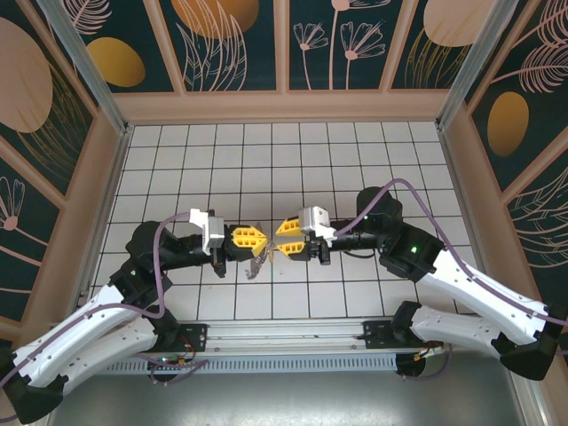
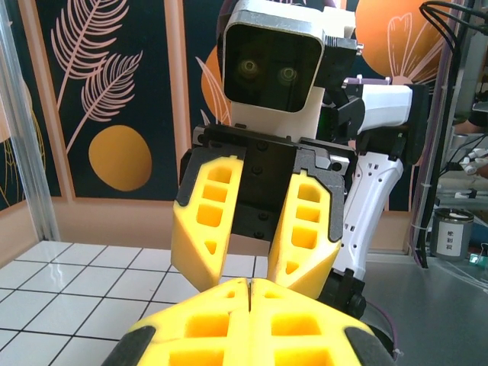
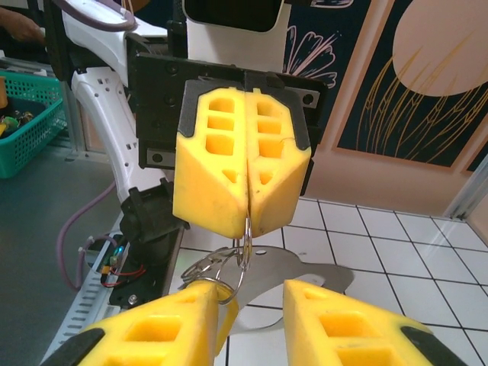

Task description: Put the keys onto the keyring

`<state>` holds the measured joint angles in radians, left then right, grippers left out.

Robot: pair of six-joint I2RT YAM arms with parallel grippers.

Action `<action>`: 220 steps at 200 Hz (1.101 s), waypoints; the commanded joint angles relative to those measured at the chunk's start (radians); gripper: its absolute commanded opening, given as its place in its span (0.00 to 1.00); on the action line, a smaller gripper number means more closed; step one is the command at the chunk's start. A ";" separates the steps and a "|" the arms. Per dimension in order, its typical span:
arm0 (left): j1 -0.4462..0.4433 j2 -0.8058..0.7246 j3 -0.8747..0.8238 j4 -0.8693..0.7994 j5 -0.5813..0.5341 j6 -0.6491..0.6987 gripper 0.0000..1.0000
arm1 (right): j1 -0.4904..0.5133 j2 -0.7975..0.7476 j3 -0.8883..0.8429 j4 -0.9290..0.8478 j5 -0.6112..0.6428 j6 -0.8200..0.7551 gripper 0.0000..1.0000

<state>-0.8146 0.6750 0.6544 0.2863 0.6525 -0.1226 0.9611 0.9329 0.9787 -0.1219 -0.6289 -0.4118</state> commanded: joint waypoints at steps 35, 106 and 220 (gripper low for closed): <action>-0.003 -0.004 -0.009 0.069 -0.005 -0.015 0.00 | -0.004 0.034 -0.009 0.095 -0.068 0.025 0.24; -0.002 -0.004 -0.020 0.103 0.011 -0.028 0.00 | -0.004 0.064 -0.005 0.106 -0.078 0.033 0.14; -0.002 0.130 0.266 -0.674 -0.259 0.293 0.24 | 0.025 0.141 0.189 -0.307 0.212 -0.128 0.00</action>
<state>-0.8165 0.7738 0.8600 -0.1482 0.4820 0.0540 0.9676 1.0492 1.1007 -0.3038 -0.5117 -0.4755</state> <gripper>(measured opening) 0.244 0.049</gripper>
